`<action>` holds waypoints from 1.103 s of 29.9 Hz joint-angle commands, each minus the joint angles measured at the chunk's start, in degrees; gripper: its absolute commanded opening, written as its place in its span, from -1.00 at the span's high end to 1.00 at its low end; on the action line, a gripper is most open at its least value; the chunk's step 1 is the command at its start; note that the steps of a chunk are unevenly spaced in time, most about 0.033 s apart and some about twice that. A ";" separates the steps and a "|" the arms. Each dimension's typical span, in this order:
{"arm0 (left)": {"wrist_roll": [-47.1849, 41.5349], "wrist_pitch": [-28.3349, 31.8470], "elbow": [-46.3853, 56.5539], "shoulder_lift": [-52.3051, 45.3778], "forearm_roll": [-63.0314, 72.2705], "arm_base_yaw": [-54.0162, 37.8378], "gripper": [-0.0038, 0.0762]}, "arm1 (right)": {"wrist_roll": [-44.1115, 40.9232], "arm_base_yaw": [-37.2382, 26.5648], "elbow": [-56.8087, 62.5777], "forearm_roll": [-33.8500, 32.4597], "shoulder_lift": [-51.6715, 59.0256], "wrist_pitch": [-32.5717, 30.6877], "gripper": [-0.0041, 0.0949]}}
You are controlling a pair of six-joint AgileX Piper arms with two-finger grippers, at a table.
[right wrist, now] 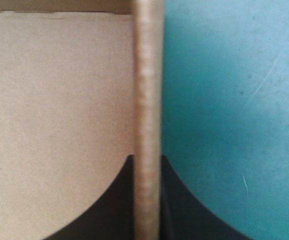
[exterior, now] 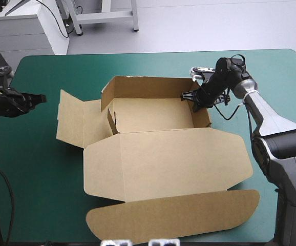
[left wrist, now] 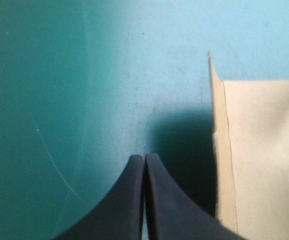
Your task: Fold the box
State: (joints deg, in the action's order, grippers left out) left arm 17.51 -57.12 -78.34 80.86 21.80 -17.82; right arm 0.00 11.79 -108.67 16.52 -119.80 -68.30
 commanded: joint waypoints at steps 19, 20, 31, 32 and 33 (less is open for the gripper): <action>9.63 -5.92 -1.46 -0.40 38.89 -13.35 0.92 | 5.28 -1.19 -18.84 22.26 4.05 -3.20 0.96; 9.79 -6.52 -1.46 -0.27 40.58 -13.35 0.92 | 5.82 -1.71 -18.96 24.45 4.28 -3.09 0.96; 14.56 -16.71 -1.46 -0.30 61.81 -12.70 0.92 | 8.38 -2.97 -18.96 30.40 5.56 -3.21 0.95; 14.56 -16.71 -1.57 -0.45 61.93 -12.16 0.92 | 8.88 -2.64 -18.96 30.41 5.56 -2.92 0.95; 14.56 -16.71 -1.67 -0.75 61.74 -11.55 0.92 | 9.41 -2.25 -18.96 30.13 5.56 -2.51 0.95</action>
State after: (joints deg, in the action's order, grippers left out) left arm 31.72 -69.88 -78.34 82.69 77.42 -30.77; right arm 8.49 8.70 -125.72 42.38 -118.34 -71.09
